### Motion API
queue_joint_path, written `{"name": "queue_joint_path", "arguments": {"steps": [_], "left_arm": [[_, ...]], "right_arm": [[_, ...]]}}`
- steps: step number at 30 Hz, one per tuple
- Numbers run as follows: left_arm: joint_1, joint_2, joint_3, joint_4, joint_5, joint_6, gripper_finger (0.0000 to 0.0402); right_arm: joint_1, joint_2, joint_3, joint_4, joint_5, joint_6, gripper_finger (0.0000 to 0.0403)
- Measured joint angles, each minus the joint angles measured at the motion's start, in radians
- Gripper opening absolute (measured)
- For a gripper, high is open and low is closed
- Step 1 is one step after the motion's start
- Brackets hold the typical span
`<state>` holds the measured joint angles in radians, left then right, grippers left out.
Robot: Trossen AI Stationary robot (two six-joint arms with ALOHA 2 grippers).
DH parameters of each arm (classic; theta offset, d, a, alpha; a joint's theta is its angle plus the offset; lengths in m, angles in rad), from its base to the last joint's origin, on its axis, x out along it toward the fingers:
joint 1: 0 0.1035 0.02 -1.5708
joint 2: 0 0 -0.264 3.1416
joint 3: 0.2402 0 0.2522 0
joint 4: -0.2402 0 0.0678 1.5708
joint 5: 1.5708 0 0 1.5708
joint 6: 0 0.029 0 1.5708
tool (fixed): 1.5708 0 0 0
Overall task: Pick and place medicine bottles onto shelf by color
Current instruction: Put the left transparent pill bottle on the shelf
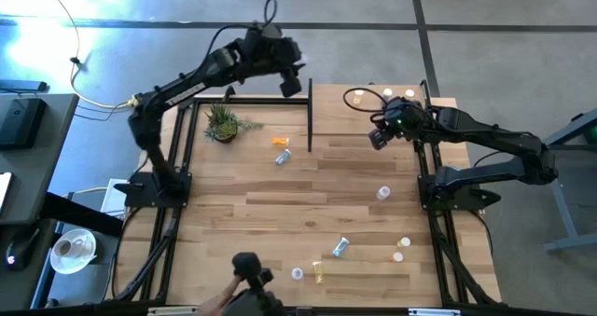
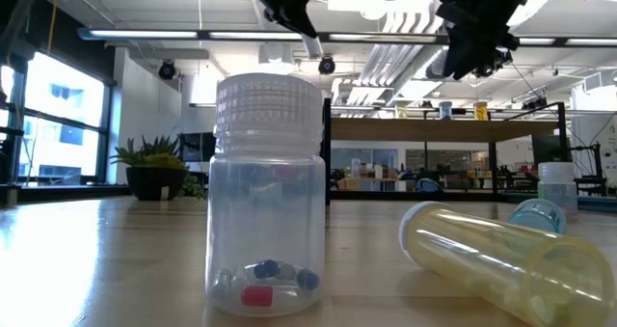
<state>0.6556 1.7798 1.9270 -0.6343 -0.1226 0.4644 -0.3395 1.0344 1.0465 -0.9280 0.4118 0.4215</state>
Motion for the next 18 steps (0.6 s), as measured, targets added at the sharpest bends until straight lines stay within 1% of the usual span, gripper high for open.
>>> {"name": "queue_joint_path", "arguments": {"steps": [4,8,13,18], "left_arm": [[-0.003,0.088,0.107,-0.073,0.003,-0.005,0.0145],[-0.010,0.168,0.173,-0.112,0.040,-0.016,0.0145],[-0.027,0.234,0.215,-0.120,0.064,-0.048,0.0145],[-0.050,0.274,0.220,-0.134,0.071,-0.061,0.0145]], "right_arm": [[0.000,0.000,0.000,-0.018,0.000,0.000,0.0147],[0.000,0.000,0.000,-0.019,0.000,-0.003,0.0147],[0.000,0.000,0.000,-0.027,0.001,-0.004,0.0147],[0.000,0.000,0.000,-0.034,0.001,-0.004,0.0147]]}}
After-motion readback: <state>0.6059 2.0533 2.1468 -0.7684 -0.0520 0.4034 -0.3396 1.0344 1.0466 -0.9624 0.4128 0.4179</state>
